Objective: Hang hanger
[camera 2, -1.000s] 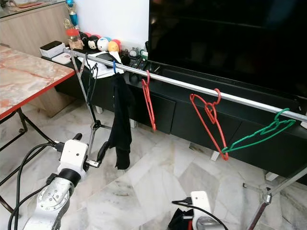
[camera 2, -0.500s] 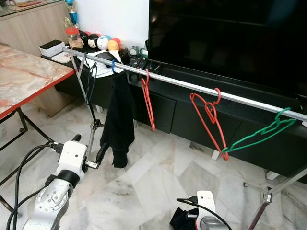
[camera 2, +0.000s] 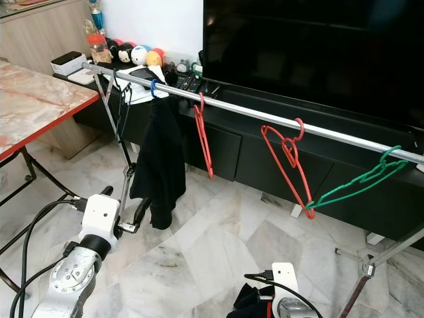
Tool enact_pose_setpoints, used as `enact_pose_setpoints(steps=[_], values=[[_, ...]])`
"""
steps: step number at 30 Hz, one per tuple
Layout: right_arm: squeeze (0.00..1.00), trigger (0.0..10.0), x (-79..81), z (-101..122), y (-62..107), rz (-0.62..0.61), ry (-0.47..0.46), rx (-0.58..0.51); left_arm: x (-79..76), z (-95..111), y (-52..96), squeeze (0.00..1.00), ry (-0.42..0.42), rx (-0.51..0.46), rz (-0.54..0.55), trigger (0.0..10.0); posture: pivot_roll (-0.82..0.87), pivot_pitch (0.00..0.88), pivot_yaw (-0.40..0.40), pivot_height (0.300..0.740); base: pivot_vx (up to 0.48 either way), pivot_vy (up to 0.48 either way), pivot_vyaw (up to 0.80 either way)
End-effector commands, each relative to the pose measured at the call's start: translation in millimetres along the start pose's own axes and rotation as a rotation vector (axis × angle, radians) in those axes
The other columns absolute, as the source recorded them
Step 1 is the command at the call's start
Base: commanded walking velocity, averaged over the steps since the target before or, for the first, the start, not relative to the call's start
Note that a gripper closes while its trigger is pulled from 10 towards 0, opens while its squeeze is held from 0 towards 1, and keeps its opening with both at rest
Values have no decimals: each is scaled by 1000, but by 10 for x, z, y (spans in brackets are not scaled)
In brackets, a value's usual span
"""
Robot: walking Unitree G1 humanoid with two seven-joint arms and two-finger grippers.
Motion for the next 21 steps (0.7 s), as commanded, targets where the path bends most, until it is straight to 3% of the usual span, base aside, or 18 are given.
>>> enact_pose_setpoints(steps=[1, 7, 21], values=[[0, 10000, 6, 51, 3, 10, 0, -12, -6, 29, 5, 0, -4, -4, -9, 10000, 26, 0, -34, 740, 0, 0, 0], [0, 10000, 14, 44, 2, 17, 3, -8, -11, 28, 5, 0, -3, -4, -13, 10000, 26, 0, -34, 740, 0, 0, -213], [0, 10000, 14, 49, 2, 23, 19, -14, -23, 19, 15, 0, -6, -6, -22, 10000, 33, 0, -37, 740, 259, 0, 0]])
Point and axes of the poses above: a point about 5 cm out from each wrist's last joint towards the gripper, its own y axis pointing back from the gripper into the wrist, its own z axis along the axis of the wrist's last joint, x = y × z, the point moved 5 cm from there along -y, pointing out of the wrist towards the gripper, and after that the axes turned 13 degrees about -y, right-handed, at the moved point
